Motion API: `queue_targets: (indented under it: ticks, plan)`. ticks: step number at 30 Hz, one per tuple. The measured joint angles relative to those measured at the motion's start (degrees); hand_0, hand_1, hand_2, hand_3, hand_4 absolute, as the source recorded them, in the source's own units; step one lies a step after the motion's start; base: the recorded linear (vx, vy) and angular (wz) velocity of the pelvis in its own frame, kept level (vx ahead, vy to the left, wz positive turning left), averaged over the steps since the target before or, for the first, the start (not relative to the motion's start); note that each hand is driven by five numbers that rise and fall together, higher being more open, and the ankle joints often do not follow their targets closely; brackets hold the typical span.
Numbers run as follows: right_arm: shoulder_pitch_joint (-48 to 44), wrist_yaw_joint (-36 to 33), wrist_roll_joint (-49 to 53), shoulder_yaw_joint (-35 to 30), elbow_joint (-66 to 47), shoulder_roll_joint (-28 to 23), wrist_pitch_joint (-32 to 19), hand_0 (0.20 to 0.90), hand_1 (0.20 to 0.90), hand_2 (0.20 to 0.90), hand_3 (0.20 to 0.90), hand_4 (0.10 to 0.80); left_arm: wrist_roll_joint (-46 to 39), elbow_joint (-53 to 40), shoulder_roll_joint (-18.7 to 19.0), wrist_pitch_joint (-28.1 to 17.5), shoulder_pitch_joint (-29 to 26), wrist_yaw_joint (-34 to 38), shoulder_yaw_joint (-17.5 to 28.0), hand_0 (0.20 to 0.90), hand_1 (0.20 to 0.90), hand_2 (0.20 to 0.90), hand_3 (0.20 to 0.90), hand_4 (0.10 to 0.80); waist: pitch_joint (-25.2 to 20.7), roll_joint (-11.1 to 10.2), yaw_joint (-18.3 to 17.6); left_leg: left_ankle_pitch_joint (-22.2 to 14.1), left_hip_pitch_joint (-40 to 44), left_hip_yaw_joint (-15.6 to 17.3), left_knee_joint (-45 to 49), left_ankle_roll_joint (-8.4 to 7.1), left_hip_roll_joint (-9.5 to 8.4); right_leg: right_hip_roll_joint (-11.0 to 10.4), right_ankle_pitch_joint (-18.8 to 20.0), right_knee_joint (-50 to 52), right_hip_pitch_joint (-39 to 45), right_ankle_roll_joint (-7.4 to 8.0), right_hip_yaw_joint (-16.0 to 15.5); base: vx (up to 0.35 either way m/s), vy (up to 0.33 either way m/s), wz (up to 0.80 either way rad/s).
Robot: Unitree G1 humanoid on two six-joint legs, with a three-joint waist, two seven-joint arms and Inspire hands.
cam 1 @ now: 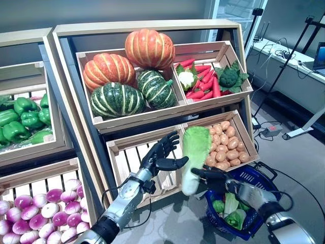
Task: Put vegetables into the basket
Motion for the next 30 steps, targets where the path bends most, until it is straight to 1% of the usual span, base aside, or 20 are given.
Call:
queue_targets:
  ticks: [2, 4, 7, 12, 15, 18, 20, 22, 23, 24, 25, 26, 27, 28, 29, 30]
  plan:
    - [1.22, -0.84, 0.04, -1.51, 2.0, -2.34, -0.1, 0.3, 0.3, 0.3, 0.3, 0.4, 0.52, 0.02, 0.35, 0.1, 0.77, -0.3, 0.57, 0.9, 0.9, 0.9, 0.9, 0.8, -0.02, 0.31, -0.54, -0.02, -0.02, 0.47, -0.01, 0.01, 0.08, 0.1, 0.01, -0.01, -0.21, 0.0, 0.38, 0.014, -0.026, -0.11]
    - [2.45, -0.92, 0.25, -4.55, 4.1, -3.75, -1.17, 0.3, 0.3, 0.3, 0.3, 0.4, 1.37, 0.03, 0.37, 0.11, 1.4, -0.51, 1.37, 0.9, 0.9, 0.9, 0.9, 0.8, 0.02, 0.52, -0.95, -0.04, -0.01, 0.88, -0.01, 0.0, 0.19, 0.24, 0.02, -0.01, -0.43, -0.02, 0.85, 0.017, -0.028, -0.13]
    - [3.46, -1.17, 0.4, -7.47, 5.77, -5.32, -2.27, 0.3, 0.3, 0.3, 0.3, 0.4, 1.75, 0.19, 0.38, 0.14, 1.61, 0.09, 1.77, 0.9, 0.9, 0.9, 0.9, 0.8, 0.08, 0.7, -1.56, -0.04, 0.01, 1.23, -0.02, 0.0, 0.29, 0.43, 0.21, -0.02, -0.75, -0.24, 1.53, 0.02, -0.034, -0.12]
    - [5.15, -2.16, 1.17, -10.4, 5.93, -5.84, -3.08, 0.3, 0.3, 0.3, 0.3, 0.4, 2.48, 0.46, 0.28, 0.63, 1.73, 2.22, 1.99, 0.9, 0.9, 0.9, 0.9, 0.8, 0.23, 0.92, -1.78, -0.07, 0.14, 2.29, -0.02, -0.01, 0.43, 0.52, 0.36, -0.04, -0.97, -0.23, 2.15, 0.03, -0.053, -0.07]
    - [5.46, -2.66, 2.8, -12.77, 7.12, -5.84, -3.83, 0.3, 0.3, 0.3, 0.3, 0.4, 2.89, 0.53, 0.26, 1.14, 3.06, 2.74, 3.58, 0.9, 0.9, 0.9, 0.9, 0.8, 0.43, 1.24, -1.77, -0.15, 0.1, 2.63, -0.02, 0.09, 0.35, 0.49, 0.5, -0.04, -1.24, -0.15, 2.73, 0.057, -0.064, -0.08]
    - [5.57, -5.55, 2.9, -13.61, 8.21, -5.84, -5.49, 0.3, 0.3, 0.3, 0.3, 0.4, 2.91, 1.59, 0.29, 1.95, 3.77, 3.41, 4.56, 0.9, 0.9, 0.9, 0.9, 0.8, 0.48, 1.17, -1.65, -0.19, 0.02, 2.91, -0.01, 0.15, 0.3, 0.46, 0.53, -0.02, -1.44, -0.14, 2.85, 0.025, -0.084, -0.04]
    - [5.6, -7.24, 3.6, -14.35, 8.51, -5.84, -6.81, 0.3, 0.3, 0.3, 0.3, 0.4, 2.91, 2.18, 0.37, 2.25, 3.75, 4.03, 4.58, 0.9, 0.9, 0.9, 0.9, 0.8, 1.06, 1.13, -1.26, -0.47, -0.86, 3.12, 0.9, 0.16, 0.25, 0.51, 0.53, 0.55, -2.18, -0.1, 2.95, -0.211, -0.122, -0.04]
    - [3.59, -8.83, 5.48, -14.94, 9.66, -5.79, -9.15, 0.3, 0.3, 0.3, 0.3, 0.4, 2.91, 2.16, 0.58, 2.11, 2.55, 4.85, 5.1, 0.9, 0.9, 0.9, 0.9, 0.8, 3.92, 0.64, -0.74, -2.31, -5.01, 3.04, 6.69, 0.41, 0.34, -0.55, -0.27, 4.46, -5.64, -0.51, 2.98, -0.292, -0.098, -0.09]
    - [1.5, -9.78, 6.47, -14.89, 10.85, -5.76, -10.04, 0.3, 0.3, 0.3, 0.3, 0.4, 2.96, 2.62, 0.77, 1.86, 1.64, 5.88, 5.36, 0.9, 0.9, 0.9, 0.9, 0.8, 5.84, 0.58, -0.46, -3.18, -7.57, 3.27, 10.01, 0.58, 0.28, -0.57, -0.69, 7.14, -8.03, -0.77, 2.77, -0.223, -0.036, -0.14]
    - [0.08, -10.24, 7.08, -14.96, 11.56, -5.76, -10.53, 0.3, 0.3, 0.3, 0.3, 0.4, 3.01, 3.05, 0.96, 1.84, 0.77, 6.37, 5.5, 0.9, 0.9, 0.9, 0.9, 0.8, 7.03, 0.41, -0.35, -3.78, -9.23, 3.4, 12.22, 0.85, 0.48, -1.31, -1.51, 9.35, -9.75, -1.0, 2.72, -0.097, 0.008, -0.16]
    - [-3.51, -11.51, 7.27, -14.97, 12.93, -5.78, -11.27, 0.3, 0.3, 0.3, 0.3, 0.4, 3.16, 4.17, 1.43, 1.82, -1.15, 7.62, 5.79, 0.9, 0.9, 0.9, 0.9, 0.8, 9.95, 0.38, -0.41, -5.67, -12.48, 3.74, 16.86, 0.85, 0.86, -1.9, -3.27, 15.0, -13.62, -1.42, 2.57, -0.087, 0.023, -0.11]
    - [-4.89, -12.04, 7.29, -15.1, 12.97, -5.64, -11.5, 0.3, 0.3, 0.3, 0.3, 0.4, 3.4, 4.96, 1.84, 1.83, -2.26, 8.13, 5.88, 0.9, 0.9, 0.9, 0.9, 0.8, 11.87, 0.19, -0.39, -6.46, -13.72, 3.86, 18.92, 0.93, 1.1, -2.52, -4.6, 18.44, -15.47, -1.57, 2.61, -0.131, 0.041, -0.05]
    - [-5.72, -12.37, 7.26, -15.08, 12.98, -5.64, -11.53, 0.3, 0.3, 0.3, 0.3, 0.4, 3.52, 5.25, 2.01, 1.82, -2.75, 8.52, 5.96, 0.9, 0.9, 0.9, 0.9, 0.8, 13.11, -0.08, -0.41, -7.71, -16.11, 3.76, 22.58, 1.01, 0.88, -3.43, -6.31, 22.69, -18.06, -1.69, 2.59, -0.223, 0.054, 0.07]
    - [-7.02, -13.04, 7.24, -15.09, 13.05, -5.93, -11.8, 0.3, 0.3, 0.3, 0.3, 0.4, 4.0, 5.22, 2.2, 1.46, -3.53, 9.01, 5.95, 0.9, 0.9, 0.9, 0.9, 0.8, 14.6, -0.1, -0.48, -10.01, -19.51, 3.43, 28.04, 1.27, 1.07, -4.55, -8.84, 28.1, -21.31, -1.99, 2.61, -0.244, 0.066, 0.16]
    - [-8.65, -13.88, 7.24, -15.09, 13.07, -6.57, -12.0, 0.3, 0.3, 0.3, 0.3, 0.4, 4.05, 5.16, 2.18, 1.07, -4.57, 9.66, 5.76, 0.9, 0.9, 0.9, 0.9, 0.8, 16.09, 0.37, -0.65, -12.52, -23.82, 2.54, 33.7, 1.82, 1.2, -5.54, -11.0, 33.1, -25.01, -1.9, 2.59, -0.175, 0.048, 0.18]
    - [-9.46, -14.28, 7.24, -15.09, 13.08, -6.92, -12.13, 0.3, 0.3, 0.3, 0.3, 0.4, 4.06, 5.0, 2.19, 1.0, -5.04, 10.07, 5.62, 0.9, 0.9, 0.9, 0.9, 0.8, 16.79, 0.78, -0.72, -13.21, -25.96, 2.24, 36.1, 2.01, 1.2, -6.1, -11.66, 35.22, -26.78, -2.02, 2.46, -0.147, 0.04, 0.2]
